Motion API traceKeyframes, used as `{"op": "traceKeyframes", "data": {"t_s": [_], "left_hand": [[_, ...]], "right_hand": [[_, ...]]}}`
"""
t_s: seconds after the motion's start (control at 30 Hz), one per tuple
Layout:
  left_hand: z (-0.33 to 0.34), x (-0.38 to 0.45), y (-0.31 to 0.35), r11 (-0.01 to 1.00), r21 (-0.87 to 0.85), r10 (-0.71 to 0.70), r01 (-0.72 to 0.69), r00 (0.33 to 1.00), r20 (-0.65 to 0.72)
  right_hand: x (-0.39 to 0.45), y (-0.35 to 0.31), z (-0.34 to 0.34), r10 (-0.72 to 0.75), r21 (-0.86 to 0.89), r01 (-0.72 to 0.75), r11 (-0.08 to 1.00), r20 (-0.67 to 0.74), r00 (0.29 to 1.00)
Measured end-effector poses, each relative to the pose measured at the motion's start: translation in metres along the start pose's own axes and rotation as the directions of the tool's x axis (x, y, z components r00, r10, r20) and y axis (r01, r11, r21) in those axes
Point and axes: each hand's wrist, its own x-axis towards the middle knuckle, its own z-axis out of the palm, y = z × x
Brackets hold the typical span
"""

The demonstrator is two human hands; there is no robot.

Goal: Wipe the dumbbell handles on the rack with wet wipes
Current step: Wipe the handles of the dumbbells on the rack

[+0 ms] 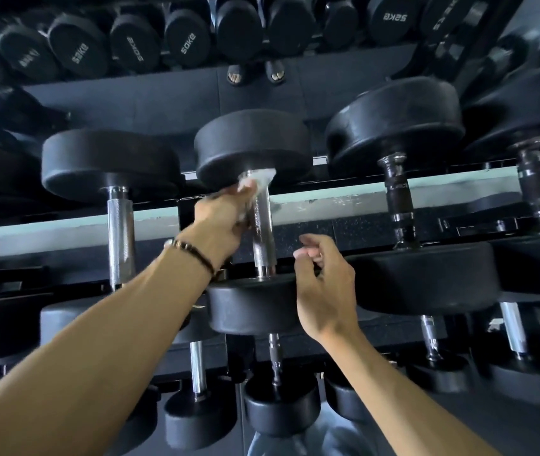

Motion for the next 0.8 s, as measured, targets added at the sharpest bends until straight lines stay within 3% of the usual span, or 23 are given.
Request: {"op": "traceKeyframes", "data": {"t_s": [0.07, 0.23, 0.37, 0.5, 0.63, 0.7, 0.8], "left_hand": [[0.004, 0.008, 0.003, 1.0, -0.014, 0.021, -0.022, 0.996, -0.086], [-0.011, -0.004, -0.017, 0.991, 0.132, 0.041, -0.031, 0.997, -0.07], [0.003, 0.009, 0.002, 0.995, 0.04, 0.097, -0.091, 0.984, -0.152], [-0.015, -0.008, -0.019, 0.989, 0.137, 0.057, -0.053, 0.998, -0.025], [-0.001, 0.015, 0.006, 0.988, 0.108, 0.126, -0.112, 0.983, -0.136], [-0.004, 0.006, 0.0, 0.995, 0.062, 0.081, -0.077, 0.995, -0.053], [-0.021, -0.014, -0.019, 0.989, 0.15, -0.006, 0.0, 0.999, 0.036]], "right_hand": [[0.0, 0.0, 0.0, -0.001, 0.005, 0.001, 1.0, 0.009, 1.0], [0.0, 0.0, -0.002, -0.001, -0.01, 0.001, 1.0, -0.009, 1.0], [0.002, 0.003, 0.0, -0.004, -0.017, 0.003, 1.0, -0.011, 1.0], [0.001, 0.003, -0.001, -0.015, -0.013, 0.015, 1.0, -0.023, 1.0], [0.001, 0.004, 0.0, 0.004, -0.023, -0.004, 1.0, -0.017, 1.0], [0.001, 0.003, 0.002, 0.006, -0.022, -0.006, 1.0, -0.022, 1.0], [0.0, 0.002, 0.001, -0.005, -0.023, 0.004, 1.0, -0.036, 0.999]]}}
